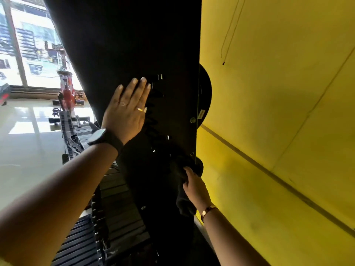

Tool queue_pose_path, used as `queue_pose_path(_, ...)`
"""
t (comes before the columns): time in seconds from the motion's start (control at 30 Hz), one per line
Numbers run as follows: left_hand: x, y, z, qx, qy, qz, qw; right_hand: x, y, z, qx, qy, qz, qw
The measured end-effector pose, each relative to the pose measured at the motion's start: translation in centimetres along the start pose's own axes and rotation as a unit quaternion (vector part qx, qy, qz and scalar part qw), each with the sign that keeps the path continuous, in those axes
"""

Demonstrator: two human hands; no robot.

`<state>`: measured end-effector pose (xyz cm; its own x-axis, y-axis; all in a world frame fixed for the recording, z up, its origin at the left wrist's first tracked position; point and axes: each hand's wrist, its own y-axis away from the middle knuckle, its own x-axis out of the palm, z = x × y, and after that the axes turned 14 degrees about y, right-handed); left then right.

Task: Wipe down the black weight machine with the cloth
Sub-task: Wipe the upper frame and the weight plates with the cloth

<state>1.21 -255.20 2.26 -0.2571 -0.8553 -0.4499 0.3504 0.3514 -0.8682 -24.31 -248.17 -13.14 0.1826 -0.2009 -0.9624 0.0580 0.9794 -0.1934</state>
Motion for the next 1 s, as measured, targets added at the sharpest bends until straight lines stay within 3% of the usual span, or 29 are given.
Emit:
queue_pose_path(0.13, 1.6, 4.9, -4.3, -0.095, 0.107, 0.04, 0.989, -0.7, 2.4, -2.3, 0.098, -0.047, 0.004, 0.994)
queue_pose_path(0.23, 2.9, 9.2, -8.9, -0.126, 0.161, 0.145, 0.968, -0.8, 4.5, -3.9, 0.153, -0.056, -0.024, 0.986)
queue_pose_path(0.43, 3.5, 11.5, -17.0, -0.128, 0.232, 0.335, 0.904, -1.6, 8.2, -8.0, 0.166, -0.038, -0.096, 0.981)
queue_pose_path(0.57, 3.3, 9.7, -22.5, -0.108, 0.262, 0.353, 0.892, -2.4, 10.5, -10.9, 0.168, -0.007, -0.133, 0.977)
queue_pose_path(1.0, 5.1, 8.8, -34.4, -0.021, 0.318, 0.407, 0.856, -4.9, 14.1, -18.3, 0.215, 0.008, -0.074, 0.974)
